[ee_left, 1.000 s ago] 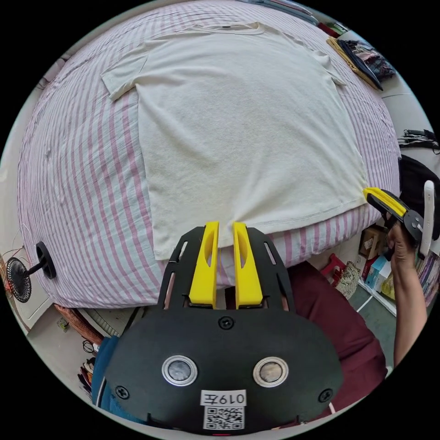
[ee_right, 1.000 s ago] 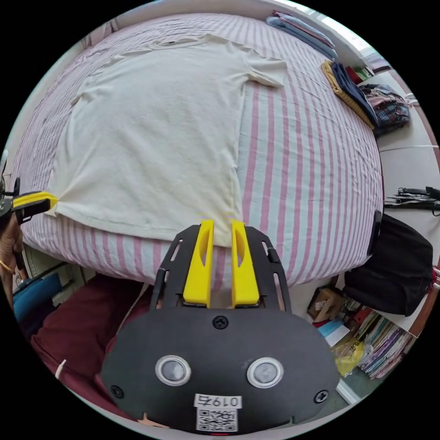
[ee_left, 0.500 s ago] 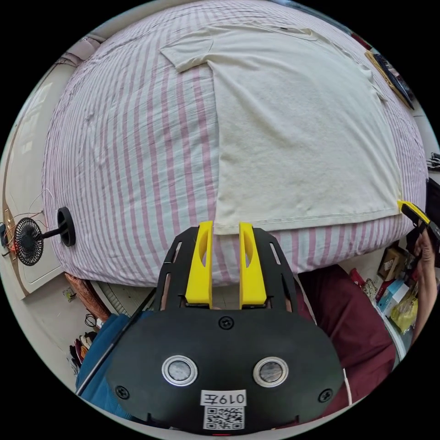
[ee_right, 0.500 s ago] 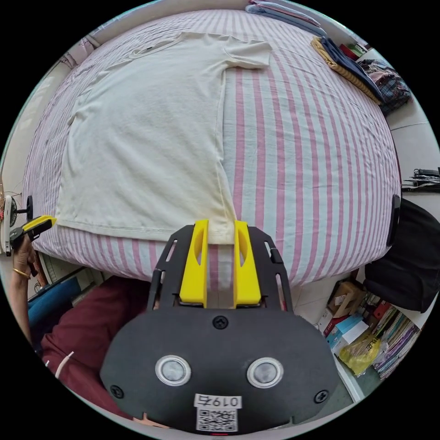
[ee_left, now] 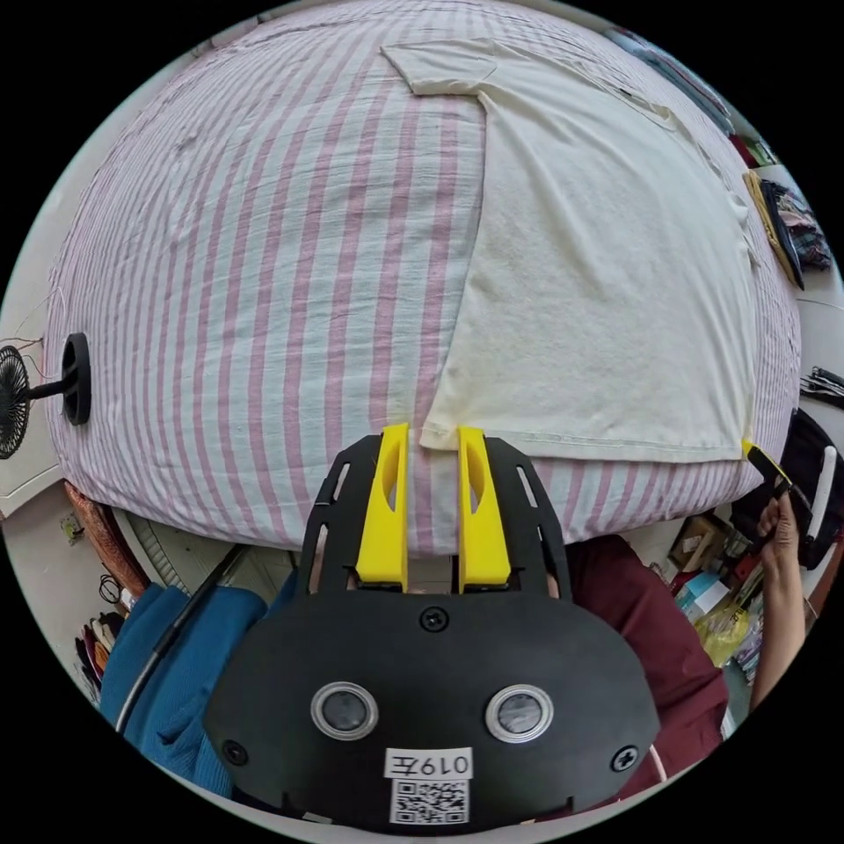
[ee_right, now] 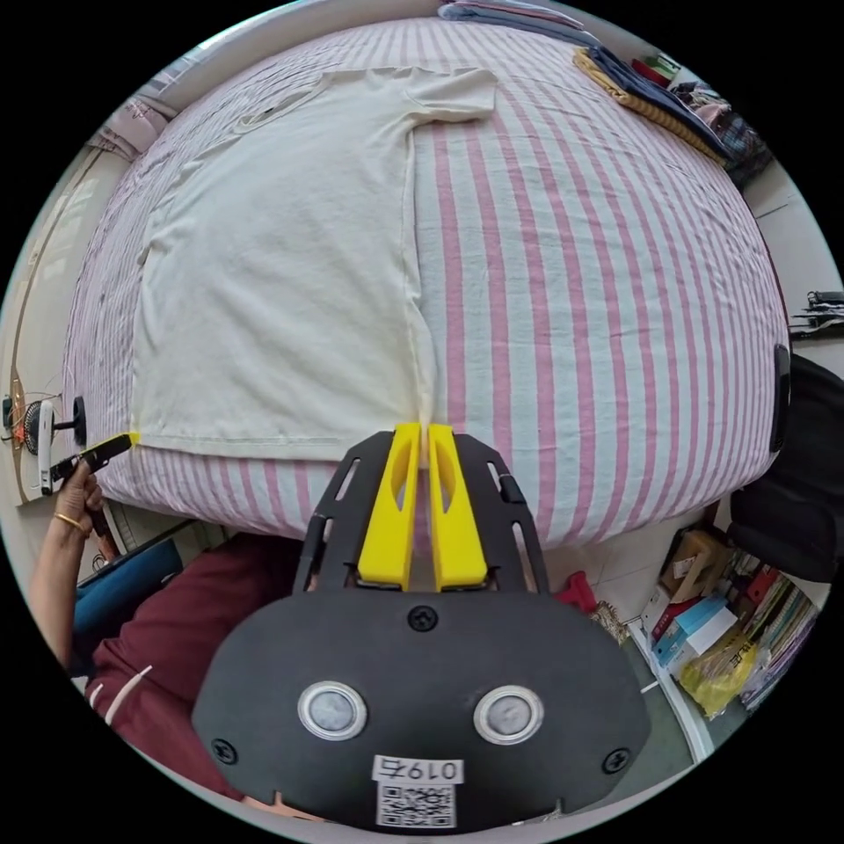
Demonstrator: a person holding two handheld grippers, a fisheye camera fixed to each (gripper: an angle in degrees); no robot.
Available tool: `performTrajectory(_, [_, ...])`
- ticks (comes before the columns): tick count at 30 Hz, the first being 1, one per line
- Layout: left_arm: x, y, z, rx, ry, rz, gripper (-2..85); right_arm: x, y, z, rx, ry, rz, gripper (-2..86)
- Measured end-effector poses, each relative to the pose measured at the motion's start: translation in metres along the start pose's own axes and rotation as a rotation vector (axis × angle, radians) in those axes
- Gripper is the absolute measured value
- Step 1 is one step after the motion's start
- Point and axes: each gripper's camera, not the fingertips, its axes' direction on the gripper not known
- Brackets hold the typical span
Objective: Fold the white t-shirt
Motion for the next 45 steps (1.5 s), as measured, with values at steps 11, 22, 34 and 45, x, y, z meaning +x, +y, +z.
performTrajectory(11, [-0.02, 0.004, -0.007, -0.035, -0.046, 0.019, 6.0, 0.007, 0.002, -0.008, -0.046, 0.07, -0.095, 5.9])
performTrajectory(22, [-0.056, 0.024, -0.015, 0.003, 0.003, 0.047, 9.4, 0.034, 0.033, -0.027, -0.061, 0.08, -0.076, 3.3])
performTrajectory(34, [-0.153, 0.068, 0.026, 0.123, 0.384, -0.244, 3.1, 0.02, -0.001, -0.071, 0.238, -0.162, -0.14, -1.0])
performTrajectory(45, [-0.082, 0.053, -0.113, 0.495, 0.085, 0.219, 0.7, -0.071, -0.047, -0.114, 0.305, -0.057, -0.48, -1.0])
